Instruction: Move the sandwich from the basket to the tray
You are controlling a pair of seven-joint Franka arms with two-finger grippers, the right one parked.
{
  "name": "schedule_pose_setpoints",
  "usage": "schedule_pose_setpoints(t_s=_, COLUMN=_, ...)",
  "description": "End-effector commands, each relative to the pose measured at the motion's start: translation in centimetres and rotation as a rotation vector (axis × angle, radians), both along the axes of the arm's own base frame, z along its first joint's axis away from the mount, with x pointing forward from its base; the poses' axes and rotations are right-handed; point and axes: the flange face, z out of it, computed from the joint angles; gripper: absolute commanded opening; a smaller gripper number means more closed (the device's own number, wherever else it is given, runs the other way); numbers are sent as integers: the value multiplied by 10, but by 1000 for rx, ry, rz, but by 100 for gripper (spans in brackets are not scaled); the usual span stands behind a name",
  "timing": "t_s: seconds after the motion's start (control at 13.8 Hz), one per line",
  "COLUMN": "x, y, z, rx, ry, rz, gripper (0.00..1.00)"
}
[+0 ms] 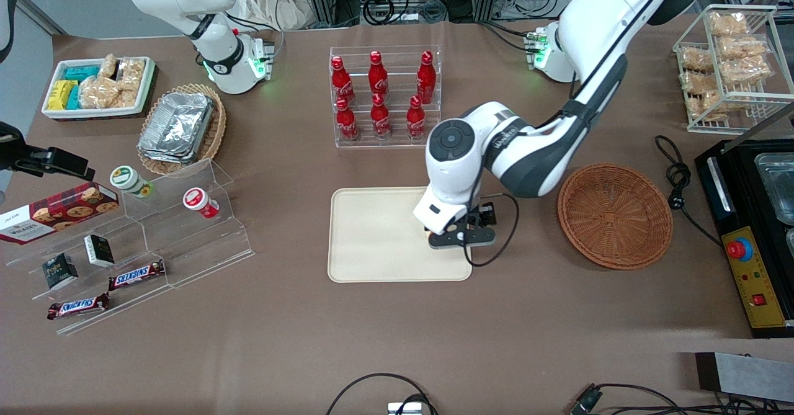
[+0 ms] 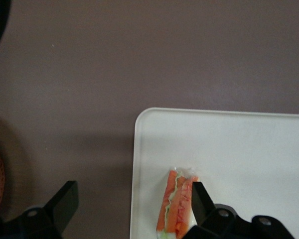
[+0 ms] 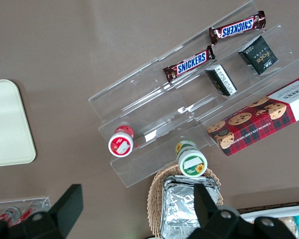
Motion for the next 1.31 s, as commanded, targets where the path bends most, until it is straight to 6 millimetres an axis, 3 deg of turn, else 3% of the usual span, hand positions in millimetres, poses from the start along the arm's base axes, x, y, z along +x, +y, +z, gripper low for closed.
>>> schedule_pose_setpoints(t_s=0.0, x=19, y=23, z=47, rx=-8, ry=33, rz=24, gripper=100)
schedule_pose_setpoints(t_s=0.15, x=39, y=68, z=75, rx=-6, ry=59, rz=57, gripper=100)
schedule_pose_setpoints(t_s=0.36, x=52, y=122, z=118, rx=-74, ry=61, rz=90, gripper=100)
schedule_pose_setpoints(t_s=0.65, x=57, y=167, z=128, rx=-52, ry=94, rz=94, gripper=100)
schedule_pose_setpoints(t_s=0.8, x=50, y=175, z=143, rx=-49, ry=88, rz=47, gripper=100)
schedule_pose_setpoints(t_s=1.23, x=23, y=260, z=179, rx=-30, ry=107, rz=-41, gripper=100)
